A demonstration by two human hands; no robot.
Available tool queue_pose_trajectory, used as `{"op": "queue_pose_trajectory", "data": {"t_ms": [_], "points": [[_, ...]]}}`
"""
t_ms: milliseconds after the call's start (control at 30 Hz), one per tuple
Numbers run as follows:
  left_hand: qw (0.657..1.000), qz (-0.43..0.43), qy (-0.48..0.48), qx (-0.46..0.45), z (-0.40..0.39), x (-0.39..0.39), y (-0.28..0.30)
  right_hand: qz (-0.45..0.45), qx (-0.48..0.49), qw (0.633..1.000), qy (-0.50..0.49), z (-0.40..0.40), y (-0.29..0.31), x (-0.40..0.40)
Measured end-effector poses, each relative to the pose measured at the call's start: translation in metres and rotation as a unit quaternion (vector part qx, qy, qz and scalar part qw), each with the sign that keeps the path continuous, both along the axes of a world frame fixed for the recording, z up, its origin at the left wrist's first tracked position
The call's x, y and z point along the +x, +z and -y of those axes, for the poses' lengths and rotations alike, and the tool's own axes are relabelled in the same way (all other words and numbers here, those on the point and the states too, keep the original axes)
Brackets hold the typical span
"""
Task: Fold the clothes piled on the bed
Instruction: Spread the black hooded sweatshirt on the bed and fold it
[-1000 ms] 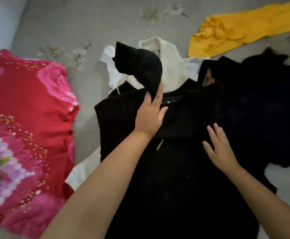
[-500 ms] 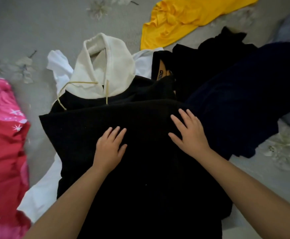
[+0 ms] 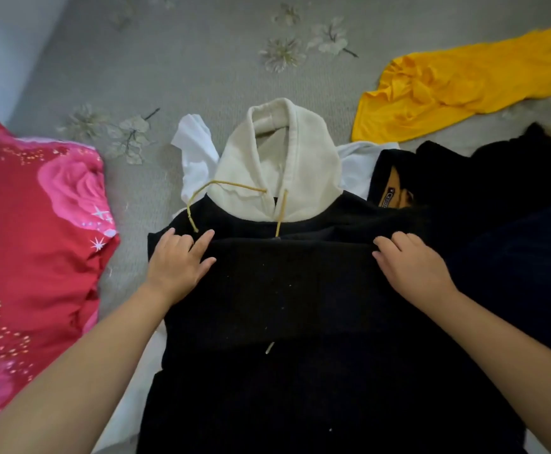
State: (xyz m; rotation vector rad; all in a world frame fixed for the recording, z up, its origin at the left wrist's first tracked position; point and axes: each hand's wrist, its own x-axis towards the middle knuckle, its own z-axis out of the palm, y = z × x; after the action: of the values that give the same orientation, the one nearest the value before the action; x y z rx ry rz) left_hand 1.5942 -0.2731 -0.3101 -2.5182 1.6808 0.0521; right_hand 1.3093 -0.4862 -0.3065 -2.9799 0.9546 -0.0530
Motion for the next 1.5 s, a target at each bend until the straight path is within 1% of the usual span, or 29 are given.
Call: {"op": "queue_pose_trajectory", "data": {"t_ms": [67, 167, 233, 267, 300, 333, 400, 433, 533, 567, 600, 633, 667, 700, 733, 767, 800, 867, 933, 1000, 1133, 1267, 1367, 1433, 1500], "points": [[0.999, -0.012, -0.017, -0.026, 0.001, 0.014, 0.010, -0.002, -0.025, 1.000, -0.002, 0.006, 0.003, 0.010], [0.999, 0.034, 0.008, -0.002, -0.009, 0.030, 0.006, -0.058, -0.014, 0.997, -0.049, 0.010, 0.001, 0.027], [0.999, 0.038, 0.020, 0.032, -0.013, 0.032, -0.007, -0.104, 0.008, 0.993, -0.063, 0.008, -0.016, 0.030], [0.997, 0.028, 0.040, 0.062, -0.012, 0.031, -0.014, -0.128, 0.024, 0.989, -0.070, 0.005, -0.026, 0.030], [0.991, 0.016, 0.078, 0.110, -0.013, 0.028, -0.021, -0.152, 0.054, 0.984, -0.079, 0.003, -0.035, 0.029], [0.983, 0.018, 0.105, 0.151, -0.012, 0.025, -0.028, -0.165, 0.080, 0.979, -0.089, 0.003, -0.044, 0.027], [0.968, 0.018, 0.124, 0.218, -0.005, 0.021, -0.036, -0.165, 0.093, 0.976, -0.106, 0.006, -0.058, 0.026], [0.964, 0.008, 0.132, 0.229, -0.002, 0.021, -0.041, -0.166, 0.089, 0.976, -0.112, 0.010, -0.060, 0.028], [0.957, -0.016, 0.133, 0.258, 0.000, 0.028, -0.037, -0.199, 0.119, 0.965, -0.119, 0.012, -0.055, 0.031], [0.967, -0.013, 0.121, 0.223, -0.001, 0.030, -0.035, -0.194, 0.132, 0.964, -0.125, 0.011, -0.051, 0.033], [0.984, 0.001, 0.100, 0.145, -0.003, 0.031, -0.032, -0.175, 0.145, 0.965, -0.128, 0.012, -0.047, 0.036], [0.995, -0.007, 0.078, 0.056, -0.005, 0.029, -0.030, -0.139, 0.149, 0.972, -0.119, 0.014, -0.042, 0.041], [0.998, -0.023, 0.052, -0.024, -0.006, 0.027, -0.030, -0.094, 0.151, 0.979, -0.096, 0.017, -0.035, 0.049], [0.995, -0.035, 0.042, -0.080, -0.004, 0.026, -0.030, -0.038, 0.147, 0.986, -0.070, 0.022, -0.030, 0.059], [0.992, -0.047, 0.040, -0.109, 0.004, 0.026, -0.030, 0.014, 0.138, 0.989, -0.048, 0.029, -0.026, 0.072], [0.989, -0.061, 0.047, -0.130, 0.016, 0.025, -0.032, 0.048, 0.138, 0.988, -0.040, 0.037, -0.021, 0.086], [0.985, -0.075, 0.059, -0.142, 0.031, 0.024, -0.033, 0.067, 0.146, 0.986, -0.043, 0.047, -0.016, 0.104], [0.981, -0.103, 0.074, -0.150, 0.061, 0.023, -0.043, 0.093, 0.196, 0.973, -0.073, 0.067, -0.006, 0.138], [0.978, -0.124, 0.095, -0.136, 0.082, 0.022, -0.052, 0.130, 0.220, 0.962, -0.095, 0.085, -0.002, 0.165], [0.979, -0.125, 0.112, -0.119, 0.090, 0.025, -0.064, 0.145, 0.223, 0.959, -0.099, 0.099, -0.001, 0.185], [0.983, -0.103, 0.117, -0.101, 0.092, 0.030, -0.086, 0.098, 0.219, 0.962, -0.128, 0.126, -0.016, 0.216], [0.983, -0.080, 0.108, -0.122, 0.096, 0.034, -0.100, 0.069, 0.259, 0.945, -0.187, 0.153, -0.038, 0.251], [0.980, -0.091, 0.110, -0.142, 0.097, 0.036, -0.104, 0.079, 0.315, 0.915, -0.240, 0.163, -0.054, 0.271], [0.978, -0.101, 0.113, -0.139, 0.098, 0.036, -0.105, 0.098, 0.337, 0.904, -0.243, 0.162, -0.063, 0.279], [0.979, -0.106, 0.111, -0.137, 0.099, 0.038, -0.105, 0.113, 0.350, 0.903, -0.224, 0.159, -0.067, 0.284]]}}
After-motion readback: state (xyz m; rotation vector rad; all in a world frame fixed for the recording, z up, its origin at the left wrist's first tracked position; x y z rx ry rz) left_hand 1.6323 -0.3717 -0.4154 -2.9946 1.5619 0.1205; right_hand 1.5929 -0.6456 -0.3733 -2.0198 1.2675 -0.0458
